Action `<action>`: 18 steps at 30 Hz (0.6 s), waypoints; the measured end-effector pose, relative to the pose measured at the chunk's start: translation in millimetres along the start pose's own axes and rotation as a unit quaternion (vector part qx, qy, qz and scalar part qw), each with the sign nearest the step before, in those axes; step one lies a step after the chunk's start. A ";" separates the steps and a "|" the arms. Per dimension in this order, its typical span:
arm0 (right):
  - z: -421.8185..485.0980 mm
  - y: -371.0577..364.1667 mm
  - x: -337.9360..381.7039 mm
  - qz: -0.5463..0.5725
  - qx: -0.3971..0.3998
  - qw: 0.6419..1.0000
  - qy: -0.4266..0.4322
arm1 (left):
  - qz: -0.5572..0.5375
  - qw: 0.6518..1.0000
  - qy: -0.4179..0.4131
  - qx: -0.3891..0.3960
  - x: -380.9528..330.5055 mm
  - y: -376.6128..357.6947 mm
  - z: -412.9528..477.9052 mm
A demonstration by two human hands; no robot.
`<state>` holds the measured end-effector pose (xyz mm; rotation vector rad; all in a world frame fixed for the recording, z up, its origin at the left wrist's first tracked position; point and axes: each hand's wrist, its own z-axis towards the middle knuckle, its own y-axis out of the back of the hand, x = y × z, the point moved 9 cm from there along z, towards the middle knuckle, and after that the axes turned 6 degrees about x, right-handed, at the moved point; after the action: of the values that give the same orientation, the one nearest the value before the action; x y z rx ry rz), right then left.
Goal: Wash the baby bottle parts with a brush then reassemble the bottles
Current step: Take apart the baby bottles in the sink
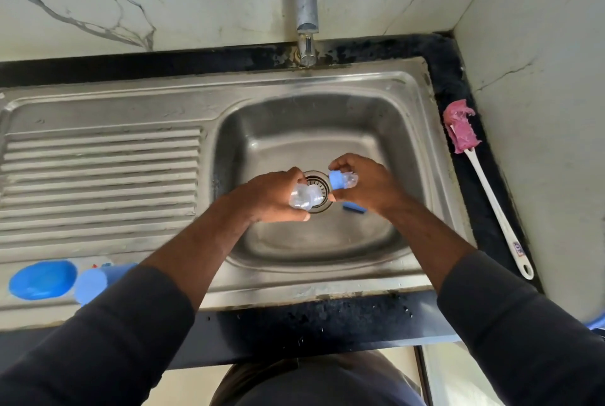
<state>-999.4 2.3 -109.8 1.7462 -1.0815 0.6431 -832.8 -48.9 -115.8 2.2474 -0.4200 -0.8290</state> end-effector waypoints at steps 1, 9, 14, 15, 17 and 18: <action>3.1 0.6 -3.4 -0.099 -0.004 0.995 -0.007 | 0.019 1.000 0.014 0.003 9.6 -3.0 4.1; 8.6 -10.4 -31.8 -0.208 0.020 0.977 -0.047 | 0.242 0.966 0.010 0.089 49.5 -49.3 44.1; 2.0 -17.3 -51.5 -0.168 0.029 0.982 -0.077 | 0.254 0.958 -0.008 0.134 62.0 -73.7 54.9; 1.1 -18.5 -52.7 -0.165 0.030 0.983 -0.077 | 0.261 0.955 -0.011 0.140 64.0 -77.4 55.5; 0.2 -19.2 -52.4 -0.162 0.031 0.983 -0.077 | 0.262 0.954 -0.006 0.147 68.9 -81.3 56.3; -0.2 -19.3 -51.5 -0.158 0.032 0.984 -0.079 | 0.257 0.955 -0.003 0.149 71.6 -82.4 56.6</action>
<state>-1006.7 25.2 -159.3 1.9983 -0.8670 0.3498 -812.5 -54.9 -237.0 2.2378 -1.1401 -0.5207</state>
